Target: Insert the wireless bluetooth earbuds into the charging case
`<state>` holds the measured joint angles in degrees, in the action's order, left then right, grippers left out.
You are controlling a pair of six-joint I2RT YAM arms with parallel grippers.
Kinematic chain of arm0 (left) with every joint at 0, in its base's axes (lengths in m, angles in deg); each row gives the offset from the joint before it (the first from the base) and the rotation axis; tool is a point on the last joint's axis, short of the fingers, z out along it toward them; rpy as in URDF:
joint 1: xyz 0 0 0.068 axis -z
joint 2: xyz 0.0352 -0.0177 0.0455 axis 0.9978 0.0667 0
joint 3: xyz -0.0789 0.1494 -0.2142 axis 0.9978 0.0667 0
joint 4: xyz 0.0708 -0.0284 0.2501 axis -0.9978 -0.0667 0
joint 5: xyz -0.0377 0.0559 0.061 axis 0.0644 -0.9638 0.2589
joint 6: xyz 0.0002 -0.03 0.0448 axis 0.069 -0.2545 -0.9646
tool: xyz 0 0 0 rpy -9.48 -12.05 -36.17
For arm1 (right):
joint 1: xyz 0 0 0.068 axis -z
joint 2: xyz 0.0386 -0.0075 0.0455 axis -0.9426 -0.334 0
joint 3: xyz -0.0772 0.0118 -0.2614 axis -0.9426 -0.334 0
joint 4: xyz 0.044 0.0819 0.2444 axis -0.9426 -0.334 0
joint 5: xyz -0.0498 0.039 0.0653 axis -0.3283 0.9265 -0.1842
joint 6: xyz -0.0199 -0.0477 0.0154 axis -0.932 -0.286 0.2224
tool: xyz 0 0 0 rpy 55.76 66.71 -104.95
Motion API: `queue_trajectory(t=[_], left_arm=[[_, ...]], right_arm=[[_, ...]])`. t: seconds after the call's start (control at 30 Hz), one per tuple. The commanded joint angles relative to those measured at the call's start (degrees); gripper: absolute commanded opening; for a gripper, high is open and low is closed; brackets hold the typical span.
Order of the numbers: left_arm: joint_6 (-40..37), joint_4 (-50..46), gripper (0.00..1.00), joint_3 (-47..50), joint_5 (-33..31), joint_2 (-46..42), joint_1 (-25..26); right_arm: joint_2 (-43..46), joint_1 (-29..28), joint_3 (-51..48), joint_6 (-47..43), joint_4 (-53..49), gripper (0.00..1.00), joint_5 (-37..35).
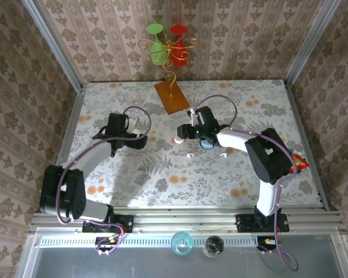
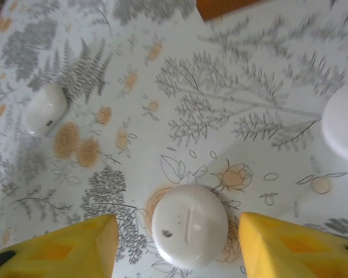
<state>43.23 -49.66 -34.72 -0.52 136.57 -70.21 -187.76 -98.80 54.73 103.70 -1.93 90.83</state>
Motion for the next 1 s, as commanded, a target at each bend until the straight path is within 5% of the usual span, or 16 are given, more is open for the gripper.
queue_trajectory(t=[0.0, 0.53, 0.97], left_arm=[[-5.4, -8.4, 1.0, -5.5, -1.7, 4.6, -0.7], [-11.6, -19.1, 0.94, -23.2, -3.1, 26.2, -2.2], [-11.2, -19.0, 0.54, -25.3, 0.0, 31.2, -2.5]], right_arm=[[7.9, 0.2, -2.3, -5.2, -1.4, 0.61, -3.1], [17.5, 0.2, -12.6, -3.8, 0.1, 0.64, -2.0], [15.8, 0.1, -11.2, -2.9, 1.0, 0.64, -0.4]])
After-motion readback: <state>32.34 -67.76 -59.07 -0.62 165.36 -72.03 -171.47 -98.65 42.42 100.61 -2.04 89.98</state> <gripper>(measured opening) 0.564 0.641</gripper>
